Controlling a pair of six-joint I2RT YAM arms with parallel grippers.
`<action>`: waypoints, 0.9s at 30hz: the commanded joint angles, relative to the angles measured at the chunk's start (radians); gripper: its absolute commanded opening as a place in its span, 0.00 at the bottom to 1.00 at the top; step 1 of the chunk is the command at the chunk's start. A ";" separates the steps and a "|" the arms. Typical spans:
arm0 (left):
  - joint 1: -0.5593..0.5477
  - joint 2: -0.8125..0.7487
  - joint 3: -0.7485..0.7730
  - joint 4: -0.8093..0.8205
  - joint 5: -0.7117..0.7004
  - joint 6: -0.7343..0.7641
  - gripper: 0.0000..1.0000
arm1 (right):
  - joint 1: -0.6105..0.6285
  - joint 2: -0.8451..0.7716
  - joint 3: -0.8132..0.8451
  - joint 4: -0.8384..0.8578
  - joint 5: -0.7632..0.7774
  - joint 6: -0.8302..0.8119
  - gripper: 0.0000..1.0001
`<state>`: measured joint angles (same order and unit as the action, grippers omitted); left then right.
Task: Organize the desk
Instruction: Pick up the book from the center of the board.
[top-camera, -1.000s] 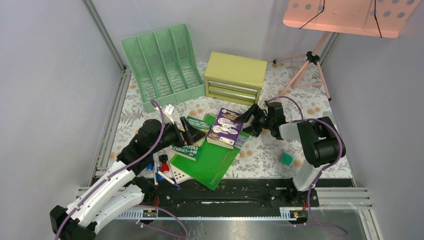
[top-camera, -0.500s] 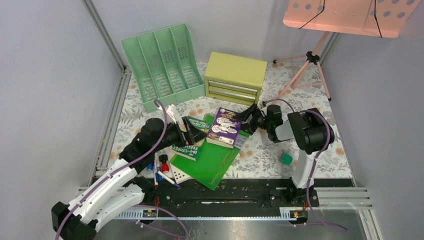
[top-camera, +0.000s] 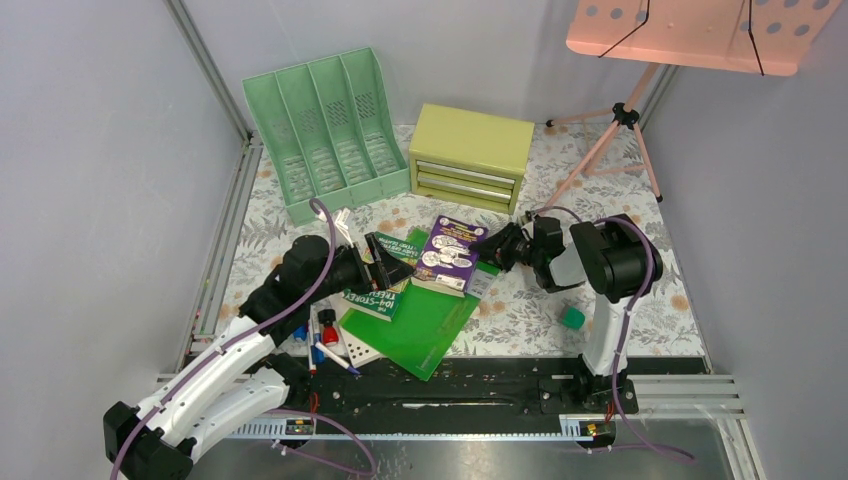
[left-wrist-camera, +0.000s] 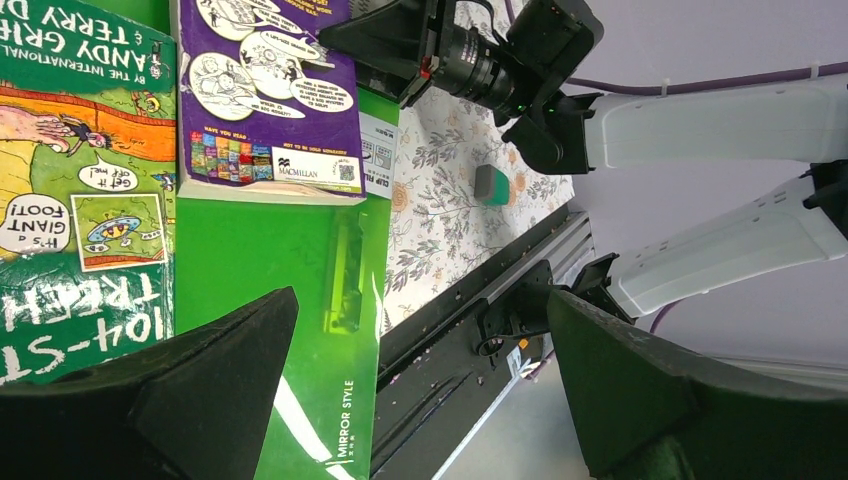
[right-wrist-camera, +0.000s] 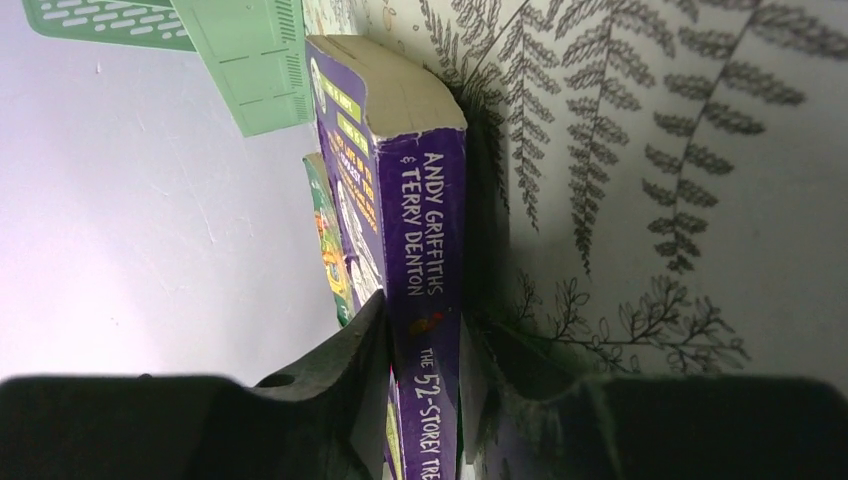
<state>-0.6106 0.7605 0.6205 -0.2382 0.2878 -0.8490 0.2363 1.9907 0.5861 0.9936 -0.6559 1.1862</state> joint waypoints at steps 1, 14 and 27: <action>-0.004 -0.005 0.047 0.014 0.009 0.007 0.99 | 0.005 -0.069 -0.034 0.018 -0.024 -0.016 0.19; -0.005 -0.043 0.068 -0.070 -0.068 0.010 0.99 | 0.005 -0.451 -0.054 -0.296 0.012 -0.196 0.10; -0.003 -0.037 0.086 -0.120 -0.101 0.015 0.99 | 0.005 -0.858 -0.005 -0.764 0.043 -0.383 0.00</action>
<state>-0.6106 0.7254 0.6586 -0.3656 0.2089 -0.8459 0.2367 1.2285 0.5190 0.3435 -0.5919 0.8604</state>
